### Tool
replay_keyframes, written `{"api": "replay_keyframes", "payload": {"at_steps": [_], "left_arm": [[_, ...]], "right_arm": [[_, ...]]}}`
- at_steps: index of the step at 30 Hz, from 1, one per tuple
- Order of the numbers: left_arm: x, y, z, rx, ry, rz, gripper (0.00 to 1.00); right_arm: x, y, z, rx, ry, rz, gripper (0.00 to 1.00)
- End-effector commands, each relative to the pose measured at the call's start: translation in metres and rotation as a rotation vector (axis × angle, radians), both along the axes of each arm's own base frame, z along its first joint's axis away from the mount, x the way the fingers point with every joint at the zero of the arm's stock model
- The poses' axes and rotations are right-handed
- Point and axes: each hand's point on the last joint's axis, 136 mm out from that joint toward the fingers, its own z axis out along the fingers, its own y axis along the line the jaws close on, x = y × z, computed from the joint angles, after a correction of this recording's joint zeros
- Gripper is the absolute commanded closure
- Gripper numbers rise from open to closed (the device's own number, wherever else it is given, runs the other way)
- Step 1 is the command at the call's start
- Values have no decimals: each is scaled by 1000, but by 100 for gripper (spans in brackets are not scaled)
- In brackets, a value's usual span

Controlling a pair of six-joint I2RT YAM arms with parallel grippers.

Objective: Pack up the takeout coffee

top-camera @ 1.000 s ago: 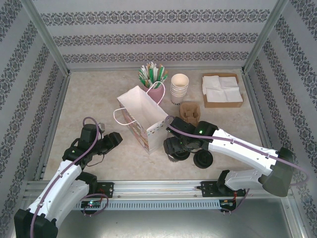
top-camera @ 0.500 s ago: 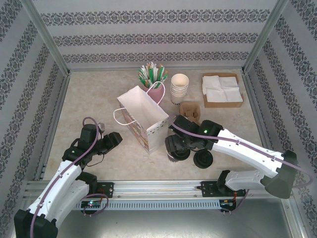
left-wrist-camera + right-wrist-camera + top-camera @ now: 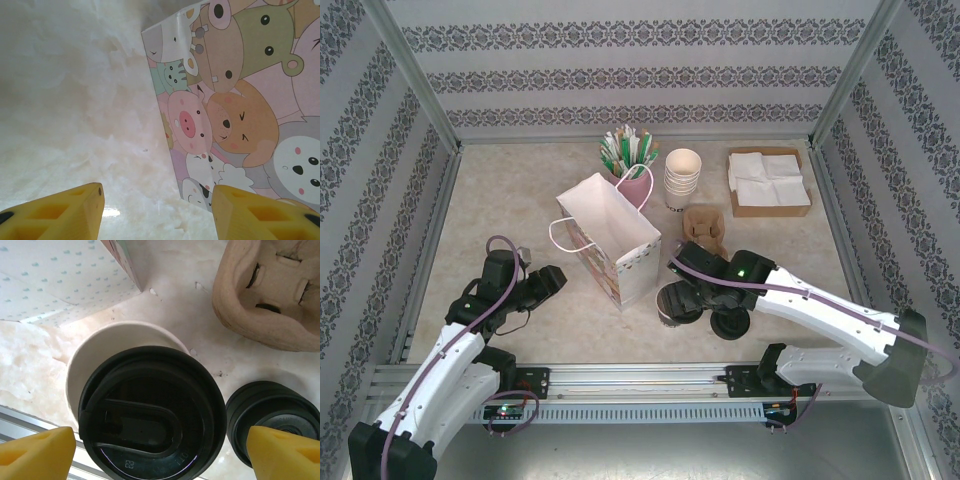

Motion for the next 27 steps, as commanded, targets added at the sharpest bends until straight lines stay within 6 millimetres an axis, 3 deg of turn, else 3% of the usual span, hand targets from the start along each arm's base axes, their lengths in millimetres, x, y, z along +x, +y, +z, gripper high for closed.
{"api": "replay_keyframes", "payload": {"at_steps": [1,11,27], "left_arm": [[1,-2,8,10,-13,-17,40],[1,-2,8,11,-12,-20,40],[1,-2,7,11,-9,-18,40]], "right_arm": [[-4,4,-5,-1,15,26,11],[-4,11,-7,17,23,25,12],[-5,14,-12,-29,30,36,27]]}}
